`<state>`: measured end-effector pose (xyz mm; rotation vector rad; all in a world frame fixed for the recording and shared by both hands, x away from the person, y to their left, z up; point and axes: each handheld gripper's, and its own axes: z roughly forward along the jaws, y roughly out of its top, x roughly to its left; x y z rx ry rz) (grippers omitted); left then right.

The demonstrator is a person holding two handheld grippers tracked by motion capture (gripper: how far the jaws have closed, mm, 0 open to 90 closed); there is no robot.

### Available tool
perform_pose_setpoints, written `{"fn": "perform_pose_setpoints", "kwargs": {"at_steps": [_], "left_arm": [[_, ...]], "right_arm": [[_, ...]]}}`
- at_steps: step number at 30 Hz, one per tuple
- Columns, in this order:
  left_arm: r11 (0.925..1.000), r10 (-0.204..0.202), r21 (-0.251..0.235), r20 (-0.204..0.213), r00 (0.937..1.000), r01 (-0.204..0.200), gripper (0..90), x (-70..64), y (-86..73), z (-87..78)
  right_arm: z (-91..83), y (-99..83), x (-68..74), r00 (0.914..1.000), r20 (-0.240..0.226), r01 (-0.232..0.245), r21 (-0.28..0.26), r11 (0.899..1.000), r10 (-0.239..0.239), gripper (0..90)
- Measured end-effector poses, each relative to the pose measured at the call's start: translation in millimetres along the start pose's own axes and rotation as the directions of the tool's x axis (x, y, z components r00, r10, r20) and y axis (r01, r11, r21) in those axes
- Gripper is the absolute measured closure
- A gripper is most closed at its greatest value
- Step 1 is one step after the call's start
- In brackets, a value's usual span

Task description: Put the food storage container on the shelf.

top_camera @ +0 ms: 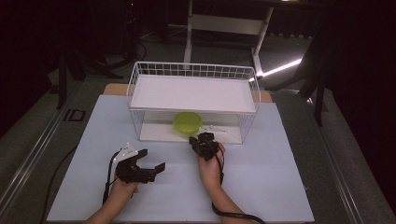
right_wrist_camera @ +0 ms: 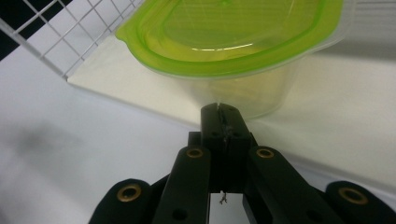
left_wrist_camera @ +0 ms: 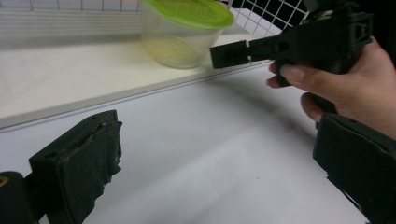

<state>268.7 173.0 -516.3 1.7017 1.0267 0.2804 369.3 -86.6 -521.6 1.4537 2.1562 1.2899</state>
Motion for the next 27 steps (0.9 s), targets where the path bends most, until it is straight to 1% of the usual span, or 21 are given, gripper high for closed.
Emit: {"fn": "perform_pose_setpoints", "kwargs": {"at_steps": [2, 3, 5, 8, 11, 14, 16, 18, 19, 21, 23, 25, 27], "left_arm": [[1.0, -0.002, -0.006, -0.001, 1.0, 0.002, 2.0, -0.5, 1.1, -0.5], [0.9999, -0.002, -0.011, 0.0, 1.0, 0.002, 2.1, -0.3, 1.3, -1.0], [0.9999, -0.005, -0.01, -0.002, 1.0, 0.005, 2.1, -0.3, 1.5, -1.2], [1.0, -0.01, -0.001, 0.001, 1.0, 0.01, 2.1, -0.6, 1.6, -1.0], [1.0, 0.003, -0.003, 0.001, 1.0, -0.003, 2.0, -2.1, 1.9, -0.4], [0.9994, 0.025, -0.022, -0.001, 0.9997, -0.025, 2.0, -3.2, 2.0, -0.3], [0.9986, 0.028, -0.045, 0.006, 0.9996, -0.027, 2.0, -2.9, 1.9, -1.0], [0.9984, 0.029, -0.05, 0.011, 0.9995, -0.028, 2.0, -2.7, 2.7, -1.5], [0.9982, 0.029, -0.052, 0.012, 0.9995, -0.029, 2.0, -2.8, 3.2, -1.6], [0.9978, 0.036, -0.057, 0.016, 0.9992, -0.035, 2.0, -3.8, 5.2, -1.7], [0.9969, 0.045, -0.065, 0.023, 0.9987, -0.043, 2.0, -6.1, 7.9, -2.4], [0.9958, 0.062, -0.07, 0.036, 0.9974, -0.059, 2.0, -8.7, 11.2, -3.1], [0.9947, 0.074, -0.074, 0.049, 0.9961, -0.071, 2.0, -11.6, 13.7, -3.7]], "right_arm": [[2.5, 3.1, 0.7, 0.9999, -0.007, -0.009, -0.003, 1.0, 0.009, 89.8], [3.5, 5.2, 1.3, 0.9998, -0.007, -0.018, -0.014, 1.0, 0.018, 89.8], [5.8, 8.9, 1.3, 0.9994, -0.015, -0.03, -0.016, 0.999, 0.03, 89.8], [9.8, 13.5, 1.8, 0.9996, -0.013, -0.026, -0.012, 1.0, 0.026, 89.8], [11.8, 15.8, 2.7, 0.9995, -0.014, -0.03, -0.008, 1.0, 0.03, 89.8], [10.5, 13.9, 4.2, 0.9995, -0.017, -0.026, 0.008, 1.0, 0.026, 89.3], [6.7, 10.5, 5.4, 0.9998, -0.016, -0.007, 0.012, 1.0, 0.007, 87.1], [1.6, 6.3, 6.4, 0.9997, -0.024, -0.003, 0.022, 1.0, 0.003, 85.5], [-3.6, 3.1, 7.3, 0.9993, -0.036, 0.003, 0.021, 1.0, -0.002, 83.8], [-12.0, -0.8, 8.7, 0.9988, -0.042, 0.024, 0.019, 1.0, -0.023, 81.1], [-21.0, -3.5, 8.9, 0.9982, -0.05, 0.034, 0.015, 0.999, -0.033, 77.9], [-29.2, -5.4, 8.6, 0.9975, -0.057, 0.042, 0.009, 0.999, -0.041, 73.1], [-36.7, -6.1, 8.4, 0.9972, -0.053, 0.053, -0.001, 0.999, -0.053, 67.3]]}}
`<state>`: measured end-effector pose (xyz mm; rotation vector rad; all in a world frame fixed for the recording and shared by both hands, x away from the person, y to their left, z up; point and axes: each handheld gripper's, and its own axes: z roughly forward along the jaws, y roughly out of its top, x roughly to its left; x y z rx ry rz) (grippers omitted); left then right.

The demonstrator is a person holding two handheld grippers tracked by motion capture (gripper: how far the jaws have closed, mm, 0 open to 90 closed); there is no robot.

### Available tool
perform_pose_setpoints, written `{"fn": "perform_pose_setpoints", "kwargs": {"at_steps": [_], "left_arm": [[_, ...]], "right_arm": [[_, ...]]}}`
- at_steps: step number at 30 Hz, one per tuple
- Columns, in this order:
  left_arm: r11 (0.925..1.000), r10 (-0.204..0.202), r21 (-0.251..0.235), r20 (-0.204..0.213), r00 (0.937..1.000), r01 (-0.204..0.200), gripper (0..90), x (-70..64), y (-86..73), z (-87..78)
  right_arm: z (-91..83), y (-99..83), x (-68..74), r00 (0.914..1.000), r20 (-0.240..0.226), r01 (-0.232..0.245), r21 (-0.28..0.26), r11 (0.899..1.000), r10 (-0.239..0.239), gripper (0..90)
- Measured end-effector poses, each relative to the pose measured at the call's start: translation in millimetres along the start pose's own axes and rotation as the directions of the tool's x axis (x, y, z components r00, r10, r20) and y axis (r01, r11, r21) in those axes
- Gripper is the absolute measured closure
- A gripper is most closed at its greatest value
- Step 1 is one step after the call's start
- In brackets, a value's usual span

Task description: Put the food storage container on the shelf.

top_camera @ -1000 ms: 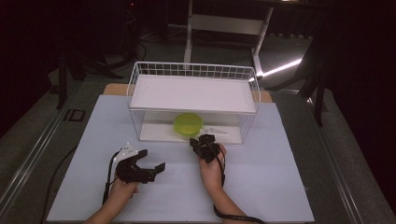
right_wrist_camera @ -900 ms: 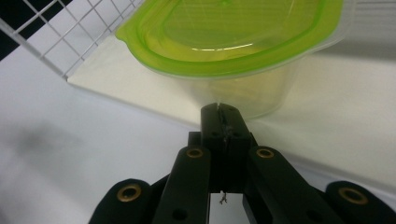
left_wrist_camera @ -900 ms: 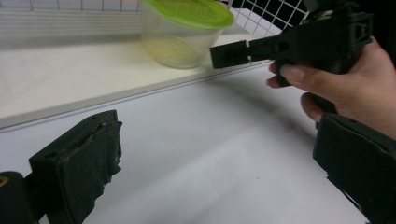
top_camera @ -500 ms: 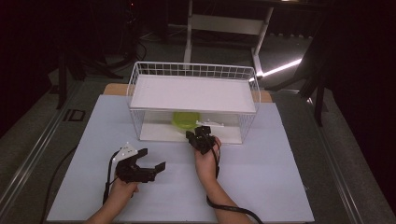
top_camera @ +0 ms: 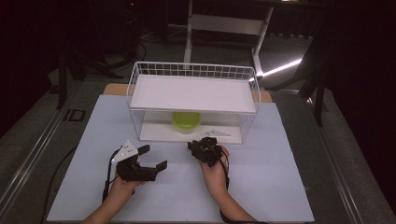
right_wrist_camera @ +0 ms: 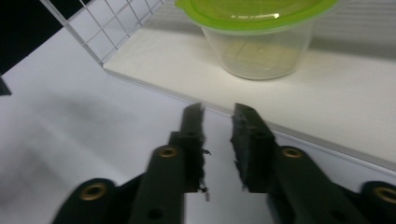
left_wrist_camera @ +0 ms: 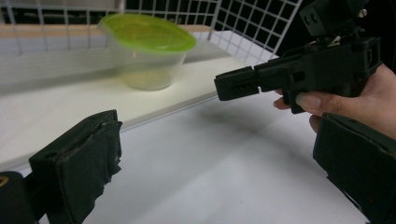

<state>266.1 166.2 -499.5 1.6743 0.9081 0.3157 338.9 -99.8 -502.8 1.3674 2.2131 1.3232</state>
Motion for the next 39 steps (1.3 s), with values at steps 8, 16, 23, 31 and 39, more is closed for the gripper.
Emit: {"fn": "perform_pose_setpoints", "kwargs": {"at_steps": [8, 16, 23, 31, 39], "left_arm": [[0.9998, 0.019, -0.004, 0.034, 0.9992, -0.019, 2.0, -8.6, 6.6, 1.2], [0.9992, 0.026, 0.03, 0.047, 0.9986, -0.027, 2.0, -11.4, 7.0, -2.1], [0.9992, 0.033, 0.021, 0.067, 0.9972, -0.034, 2.0, -11.3, 7.1, -13.0], [0.9978, 0.042, 0.049, 0.068, 0.9968, -0.045, 2.0, -6.2, -4.2, -27.6], [0.999, 0.019, 0.04, 0.058, 0.9981, -0.021, 2.0, -0.2, -7.8, -45.8]], "right_arm": [[-27.5, -3.2, 5.7, 0.9964, -0.079, 0.028, -0.036, 0.999, -0.031, 33.1], [-46.2, -10.8, 3.6, 0.9897, -0.132, 0.046, -0.071, 0.996, -0.055, 22.4], [-59.6, -18.5, -4.4, 0.9907, -0.101, 0.082, -0.09, 0.993, -0.091, 19.4], [-75.9, -29.0, -14.3, 0.9869, -0.063, 0.143, -0.083, 0.986, -0.148, 18.8], [-101.1, -37.8, -23.8, 0.9851, -0.068, 0.152, -0.089, 0.984, -0.158, 19.0]]}}
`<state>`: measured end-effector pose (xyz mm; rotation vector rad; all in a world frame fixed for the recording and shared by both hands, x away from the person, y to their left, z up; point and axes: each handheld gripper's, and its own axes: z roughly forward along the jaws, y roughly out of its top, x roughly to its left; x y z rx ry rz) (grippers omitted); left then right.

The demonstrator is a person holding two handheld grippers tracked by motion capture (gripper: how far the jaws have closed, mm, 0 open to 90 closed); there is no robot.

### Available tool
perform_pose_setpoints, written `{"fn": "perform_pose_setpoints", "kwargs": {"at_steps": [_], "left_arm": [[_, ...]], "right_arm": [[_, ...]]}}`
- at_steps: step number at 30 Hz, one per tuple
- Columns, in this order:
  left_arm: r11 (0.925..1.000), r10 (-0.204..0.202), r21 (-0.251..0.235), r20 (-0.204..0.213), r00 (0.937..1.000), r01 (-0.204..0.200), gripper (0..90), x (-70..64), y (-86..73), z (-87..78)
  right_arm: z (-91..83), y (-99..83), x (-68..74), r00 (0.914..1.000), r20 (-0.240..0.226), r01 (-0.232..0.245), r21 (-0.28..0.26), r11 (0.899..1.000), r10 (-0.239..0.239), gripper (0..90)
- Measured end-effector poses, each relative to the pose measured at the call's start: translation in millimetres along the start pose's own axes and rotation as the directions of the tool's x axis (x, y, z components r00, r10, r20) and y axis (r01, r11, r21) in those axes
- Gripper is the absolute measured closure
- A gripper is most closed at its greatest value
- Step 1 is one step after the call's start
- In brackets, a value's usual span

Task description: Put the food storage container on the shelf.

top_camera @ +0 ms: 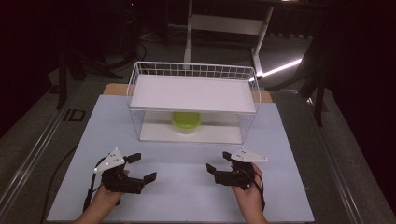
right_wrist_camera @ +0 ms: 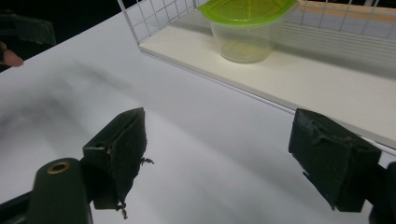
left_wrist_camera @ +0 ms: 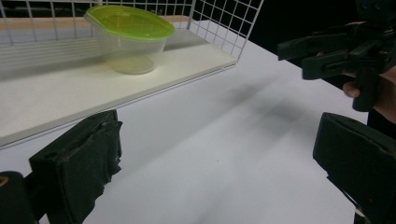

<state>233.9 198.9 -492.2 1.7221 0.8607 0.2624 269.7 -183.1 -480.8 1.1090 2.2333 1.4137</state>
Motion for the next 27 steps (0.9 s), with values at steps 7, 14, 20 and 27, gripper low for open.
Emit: {"fn": "perform_pose_setpoints", "kwargs": {"at_steps": [7, 14, 20, 27], "left_arm": [[1.0, -0.003, 0.002, -0.017, 0.9998, 0.003, 2.0, 1.2, -5.5, -18.4], [0.9999, -0.013, -0.007, -0.034, 0.9993, 0.013, 2.0, 3.9, -10.5, -33.9], [0.9999, -0.016, -0.004, -0.045, 0.9989, 0.016, 2.1, 5.6, -14.9, -41.7], [0.9999, -0.008, -0.006, -0.057, 0.9983, 0.008, 2.1, 4.3, -20.6, -45.1]], "right_arm": [[-20.2, -6.0, -4.1, 0.9999, 0.001, 0.011, -0.013, 1.0, -0.011, 19.0], [-37.3, -10.4, -8.2, 0.9995, 0.02, 0.027, -0.007, 1.0, -0.027, 19.0], [-48.6, -16.4, -13.0, 0.9992, 0.036, 0.017, -0.008, 1.0, -0.017, 19.0], [-58.8, -22.2, -19.3, 0.9987, 0.051, -0.004, -0.027, 1.0, 0.005, 19.0]]}}
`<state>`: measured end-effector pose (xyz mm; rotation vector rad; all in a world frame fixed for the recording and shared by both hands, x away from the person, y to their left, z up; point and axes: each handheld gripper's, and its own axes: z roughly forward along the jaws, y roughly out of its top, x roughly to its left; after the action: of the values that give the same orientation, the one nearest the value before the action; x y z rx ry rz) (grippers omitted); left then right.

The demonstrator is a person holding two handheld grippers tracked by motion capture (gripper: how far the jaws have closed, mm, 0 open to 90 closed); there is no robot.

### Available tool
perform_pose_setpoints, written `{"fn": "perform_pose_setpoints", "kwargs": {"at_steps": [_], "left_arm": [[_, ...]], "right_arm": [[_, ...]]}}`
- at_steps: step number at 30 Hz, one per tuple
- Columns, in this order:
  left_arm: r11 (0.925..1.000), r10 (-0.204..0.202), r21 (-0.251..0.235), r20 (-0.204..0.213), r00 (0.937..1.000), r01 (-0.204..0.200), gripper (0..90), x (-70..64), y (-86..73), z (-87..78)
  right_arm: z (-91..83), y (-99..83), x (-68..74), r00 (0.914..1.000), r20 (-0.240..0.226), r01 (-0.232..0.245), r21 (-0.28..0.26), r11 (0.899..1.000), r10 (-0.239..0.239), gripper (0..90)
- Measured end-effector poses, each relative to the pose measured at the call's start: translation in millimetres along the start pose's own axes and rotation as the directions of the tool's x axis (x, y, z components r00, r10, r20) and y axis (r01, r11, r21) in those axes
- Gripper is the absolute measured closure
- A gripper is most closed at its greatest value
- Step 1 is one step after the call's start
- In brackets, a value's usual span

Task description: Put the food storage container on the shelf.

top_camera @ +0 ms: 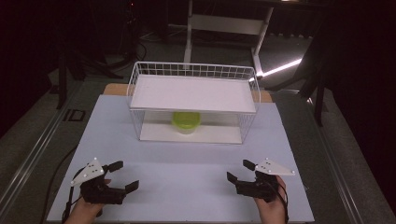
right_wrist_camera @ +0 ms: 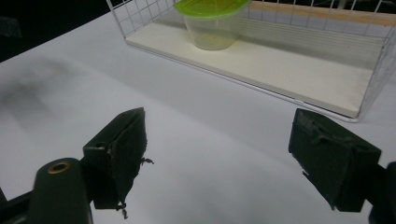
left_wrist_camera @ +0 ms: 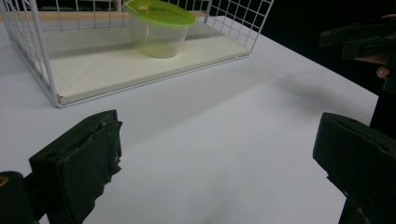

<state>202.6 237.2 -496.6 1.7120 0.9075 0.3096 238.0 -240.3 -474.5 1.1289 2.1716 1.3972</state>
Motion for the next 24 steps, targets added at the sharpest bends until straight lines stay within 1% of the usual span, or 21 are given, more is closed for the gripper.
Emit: {"fn": "perform_pose_setpoints", "kwargs": {"at_steps": [3, 4, 5, 7, 8, 10, 12, 16, 18, 20, 22, 24], "left_arm": [[1.0, 0.003, -0.002, -0.003, 1.0, -0.003, 2.0, 0.4, -3.2, -0.8], [0.9999, 0.006, -0.009, -0.008, 1.0, -0.006, 2.0, 0.5, -4.5, -1.0], [0.9999, 0.013, -0.011, -0.014, 0.9998, -0.013, 2.0, 0.8, -5.5, -1.4], [0.9992, 0.014, -0.036, -0.014, 0.9998, -0.014, 2.1, 2.1, -7.8, -1.9], [0.9988, 0.009, -0.049, -0.015, 0.9999, -0.009, 2.1, 2.7, -9.1, -1.6], [0.9988, 0.0, -0.048, -0.021, 0.9998, -0.001, 2.1, 4.7, -10.7, -0.6], [0.9988, -0.011, -0.048, -0.023, 0.9997, 0.01, 2.1, 5.8, -11.4, 0.0], [0.9988, -0.006, -0.049, -0.029, 0.9996, 0.004, 2.1, 6.4, -12.3, 0.1], [0.9985, -0.016, -0.054, -0.03, 0.9994, 0.014, 2.0, 7.6, -13.6, 0.0], [0.9985, -0.009, -0.054, -0.039, 0.9992, 0.007, 2.1, 7.2, -14.1, -0.3], [0.9985, -0.004, -0.054, -0.054, 0.9985, 0.001, 2.1, 6.2, -14.0, -0.8], [0.9982, 0.0, -0.06, -0.055, 0.9985, -0.003, 2.0, 5.7, -13.9, -2.0]], "right_arm": [[-3.9, -2.7, -0.6, 0.9999, 0.004, 0.01, 0.015, 1.0, -0.01, 19.0], [-5.7, -3.8, -0.8, 0.9998, 0.008, 0.017, 0.017, 1.0, -0.017, 19.0], [-7.2, -5.2, -1.4, 0.9998, 0.011, 0.019, 0.012, 1.0, -0.019, 19.0], [-9.3, -9.0, -3.5, 1.0, 0.005, 0.002, -0.015, 1.0, -0.001, 19.0], [-8.9, -11.0, -4.6, 1.0, 0.005, 0.003, -0.021, 1.0, -0.003, 19.0], [-6.9, -14.2, -7.0, 0.9998, 0.015, 0.015, -0.014, 1.0, -0.015, 19.0], [-4.9, -16.2, -9.7, 0.9999, 0.013, 0.01, -0.009, 1.0, -0.01, 19.0], [-1.4, -18.9, -12.1, 0.9998, 0.019, 0.003, -0.001, 1.0, -0.003, 18.9], [-0.6, -19.7, -12.3, 0.9998, 0.019, 0.008, 0.002, 1.0, -0.008, 19.0], [2.2, -22.7, -11.9, 0.9997, 0.01, 0.02, 0.017, 1.0, -0.02, 19.0], [3.7, -25.0, -10.4, 0.9994, 0.0, 0.036, 0.012, 0.999, -0.036, 19.0], [4.1, -25.2, -9.7, 0.9991, -0.005, 0.041, 0.017, 0.999, -0.041, 19.0]]}}
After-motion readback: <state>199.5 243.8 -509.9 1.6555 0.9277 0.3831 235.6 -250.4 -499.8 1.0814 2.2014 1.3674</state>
